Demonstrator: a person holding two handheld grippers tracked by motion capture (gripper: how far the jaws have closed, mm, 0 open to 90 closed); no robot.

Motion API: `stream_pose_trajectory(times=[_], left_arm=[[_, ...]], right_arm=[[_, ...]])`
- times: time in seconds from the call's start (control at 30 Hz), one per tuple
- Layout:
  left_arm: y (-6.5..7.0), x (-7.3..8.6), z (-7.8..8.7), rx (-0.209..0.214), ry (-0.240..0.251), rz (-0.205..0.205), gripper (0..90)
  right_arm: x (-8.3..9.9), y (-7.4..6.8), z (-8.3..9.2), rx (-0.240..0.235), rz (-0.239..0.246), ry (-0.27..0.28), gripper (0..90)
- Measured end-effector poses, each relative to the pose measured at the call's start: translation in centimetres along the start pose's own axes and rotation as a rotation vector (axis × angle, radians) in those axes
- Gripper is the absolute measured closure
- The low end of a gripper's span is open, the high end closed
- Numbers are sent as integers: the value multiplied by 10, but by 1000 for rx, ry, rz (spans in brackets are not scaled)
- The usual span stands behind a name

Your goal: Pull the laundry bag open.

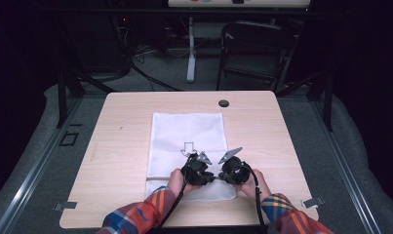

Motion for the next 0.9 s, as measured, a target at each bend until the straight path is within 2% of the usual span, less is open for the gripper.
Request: stream_pose_trajectory(times=[0.13, 0.2, 0.3, 0.47, 0.5, 0.53, 0.6, 0.67, 0.9], left_arm=[[1, 0, 0, -9, 6, -6, 806], [1, 0, 0, -10, 2, -17, 807], [1, 0, 1, -14, 0, -23, 809], [-3, 2, 5, -18, -6, -21, 809], [-4, 3, 5, -17, -7, -22, 809], [-5, 3, 6, -30, -9, -22, 809], [-6, 5, 7, -33, -15, -24, 809], [-7, 6, 9, -18, -16, -21, 809], [-11, 10, 14, -21, -27, -20, 809]], right_arm=[[1, -1, -1, 22, 61, -21, 900], [1, -2, -1, 16, 71, -8, 900], [1, -1, -1, 2, 49, 5, 900], [3, 0, 0, 0, 53, -4, 900], [3, 0, 0, -3, 41, 2, 900], [3, 0, -1, -1, 41, 7, 900], [3, 0, 0, 1, 51, -10, 900], [2, -1, 0, -2, 47, 0, 900], [3, 0, 0, 2, 42, -8, 900]])
Point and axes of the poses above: each handheld gripper's, and its own axes: z roughly backward along the jaws, x roughly out of its underside, y roughly to its right, the point moved 8 cm from there along -z, roughly forward along the jaws, and after that the axes turned 9 degrees about -x, right-handed, at the moved point
